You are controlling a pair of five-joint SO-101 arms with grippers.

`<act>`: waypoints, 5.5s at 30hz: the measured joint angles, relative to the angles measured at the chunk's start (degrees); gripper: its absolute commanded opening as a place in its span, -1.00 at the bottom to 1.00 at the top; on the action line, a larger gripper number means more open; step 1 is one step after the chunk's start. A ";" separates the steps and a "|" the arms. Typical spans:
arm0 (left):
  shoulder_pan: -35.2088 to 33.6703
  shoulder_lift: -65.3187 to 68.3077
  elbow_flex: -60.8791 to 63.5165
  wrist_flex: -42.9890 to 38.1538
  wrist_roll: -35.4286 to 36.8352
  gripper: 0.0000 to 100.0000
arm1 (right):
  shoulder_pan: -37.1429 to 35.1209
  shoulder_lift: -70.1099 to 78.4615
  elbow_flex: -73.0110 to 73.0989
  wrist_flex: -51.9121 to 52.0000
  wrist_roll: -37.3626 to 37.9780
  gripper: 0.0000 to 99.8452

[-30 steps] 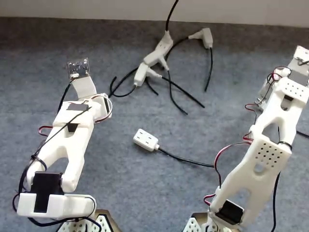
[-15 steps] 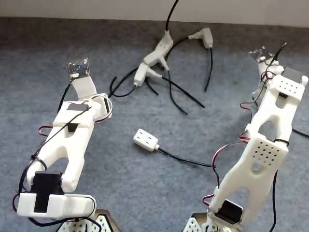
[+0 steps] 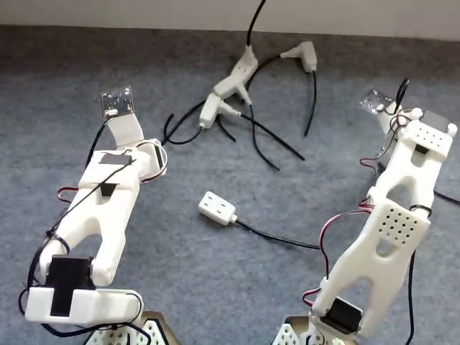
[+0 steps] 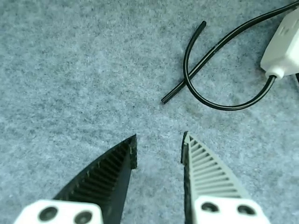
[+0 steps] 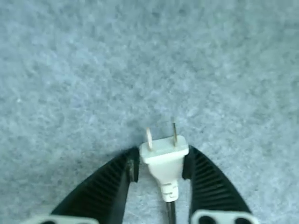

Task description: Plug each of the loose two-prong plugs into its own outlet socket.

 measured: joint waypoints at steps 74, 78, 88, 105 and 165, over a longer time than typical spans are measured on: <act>-36.48 0.00 -11.78 0.00 0.18 -0.66 | -76.66 5.98 -14.24 -2.90 -124.48 -0.64; -36.48 0.00 -11.78 0.00 0.09 -0.65 | -75.96 5.98 -14.51 -2.90 -124.92 -0.64; -28.04 0.00 -23.12 18.90 -2.02 -0.65 | -70.86 0.00 -36.31 9.05 -104.00 -0.64; -1.32 5.98 -32.88 39.91 -19.43 -0.66 | -36.57 -1.32 -41.93 21.01 -67.43 -0.64; -3.16 16.79 -20.57 24.62 -13.01 -0.66 | -19.69 16.70 -25.41 14.07 -82.99 -0.64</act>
